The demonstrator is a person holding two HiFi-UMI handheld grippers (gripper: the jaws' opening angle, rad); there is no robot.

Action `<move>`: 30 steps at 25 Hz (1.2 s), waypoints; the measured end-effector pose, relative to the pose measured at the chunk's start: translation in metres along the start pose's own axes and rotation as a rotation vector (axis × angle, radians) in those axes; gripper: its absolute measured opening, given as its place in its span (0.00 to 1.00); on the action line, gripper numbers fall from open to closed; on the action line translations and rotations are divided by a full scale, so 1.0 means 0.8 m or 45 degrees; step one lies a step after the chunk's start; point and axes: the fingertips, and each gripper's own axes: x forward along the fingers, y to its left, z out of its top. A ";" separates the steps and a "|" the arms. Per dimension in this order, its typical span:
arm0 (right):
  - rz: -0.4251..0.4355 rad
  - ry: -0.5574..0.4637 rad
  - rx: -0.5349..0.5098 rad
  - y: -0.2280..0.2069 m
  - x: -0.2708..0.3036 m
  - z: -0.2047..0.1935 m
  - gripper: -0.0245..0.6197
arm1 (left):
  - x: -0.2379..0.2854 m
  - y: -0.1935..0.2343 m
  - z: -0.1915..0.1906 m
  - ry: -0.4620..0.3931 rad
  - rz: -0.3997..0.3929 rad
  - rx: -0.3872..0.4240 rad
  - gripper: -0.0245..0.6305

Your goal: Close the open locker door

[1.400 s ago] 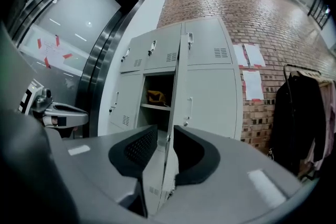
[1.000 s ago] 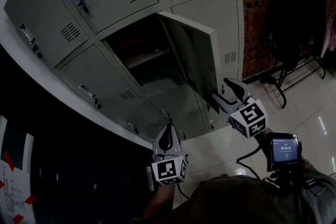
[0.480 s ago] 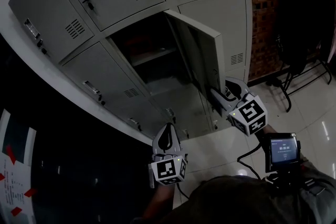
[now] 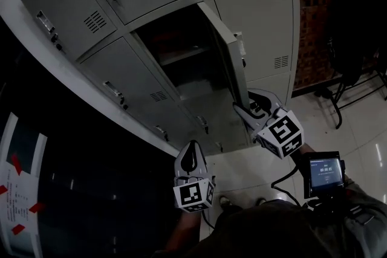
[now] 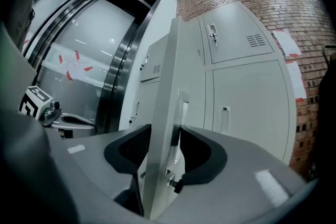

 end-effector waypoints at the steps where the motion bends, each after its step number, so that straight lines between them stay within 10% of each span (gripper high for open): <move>1: 0.008 -0.002 0.001 0.005 0.004 0.001 0.32 | -0.001 0.005 -0.002 -0.001 0.004 0.001 0.04; 30: 0.005 0.012 -0.096 0.130 0.250 0.010 0.26 | 0.094 0.258 -0.023 -0.088 -0.104 -0.008 0.04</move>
